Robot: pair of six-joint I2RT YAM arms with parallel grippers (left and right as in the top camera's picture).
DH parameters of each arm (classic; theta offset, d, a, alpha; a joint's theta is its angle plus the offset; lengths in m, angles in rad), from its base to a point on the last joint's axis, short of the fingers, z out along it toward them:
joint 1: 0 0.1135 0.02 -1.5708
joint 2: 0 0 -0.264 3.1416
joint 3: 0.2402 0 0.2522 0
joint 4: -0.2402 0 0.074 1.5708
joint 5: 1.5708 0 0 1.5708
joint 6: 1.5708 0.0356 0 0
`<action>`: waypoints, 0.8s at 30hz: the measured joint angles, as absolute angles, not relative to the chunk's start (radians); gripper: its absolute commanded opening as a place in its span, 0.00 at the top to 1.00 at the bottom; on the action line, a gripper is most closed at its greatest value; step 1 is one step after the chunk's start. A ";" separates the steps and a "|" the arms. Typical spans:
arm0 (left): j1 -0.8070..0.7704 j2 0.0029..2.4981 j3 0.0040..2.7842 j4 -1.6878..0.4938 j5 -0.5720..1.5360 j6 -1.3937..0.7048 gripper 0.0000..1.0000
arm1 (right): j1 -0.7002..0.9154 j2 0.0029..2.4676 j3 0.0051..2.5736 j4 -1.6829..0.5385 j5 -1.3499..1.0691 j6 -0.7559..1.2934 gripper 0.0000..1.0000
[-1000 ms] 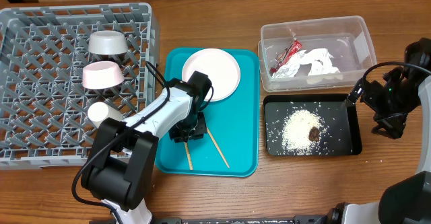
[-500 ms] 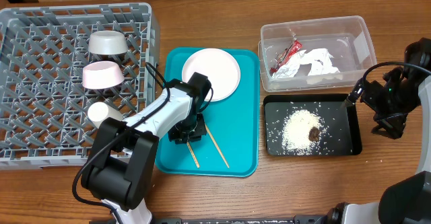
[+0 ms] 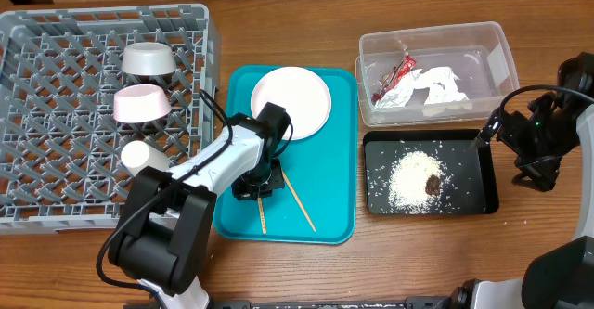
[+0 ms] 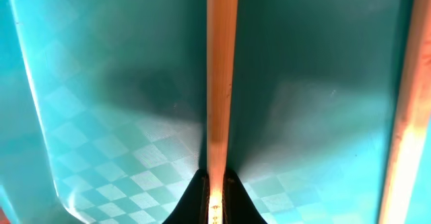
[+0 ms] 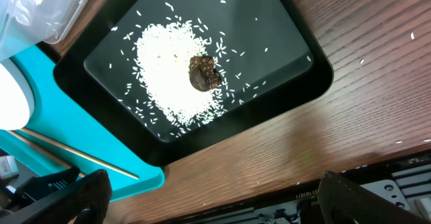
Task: Sort waste into correct bins and load items into the dishwasher
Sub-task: 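Drop the chopstick into the dish rack with the left gripper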
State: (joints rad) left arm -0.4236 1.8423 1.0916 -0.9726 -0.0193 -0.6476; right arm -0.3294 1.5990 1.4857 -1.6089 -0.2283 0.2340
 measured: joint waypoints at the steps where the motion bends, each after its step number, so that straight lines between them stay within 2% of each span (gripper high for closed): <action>1: -0.420 1.844 1.095 -0.989 -0.028 -0.648 0.96 | -0.329 1.599 1.486 -1.609 -0.228 0.234 0.00; 8: -0.365 1.853 1.263 -1.145 -0.091 -0.612 0.96 | -0.329 1.599 1.486 -1.608 -0.228 0.234 0.00; 13: -0.325 1.734 1.367 -1.175 -0.113 -0.562 0.96 | -0.329 1.599 1.486 -1.609 -0.228 0.234 0.00; 17: -0.216 1.604 1.425 -1.160 -0.123 -0.402 0.96 | -0.329 1.599 1.486 -1.608 -0.228 0.234 0.00; 24: -0.028 1.606 1.430 -1.088 -0.133 -0.153 0.96 | -0.329 1.599 1.486 -1.608 -0.228 0.234 0.00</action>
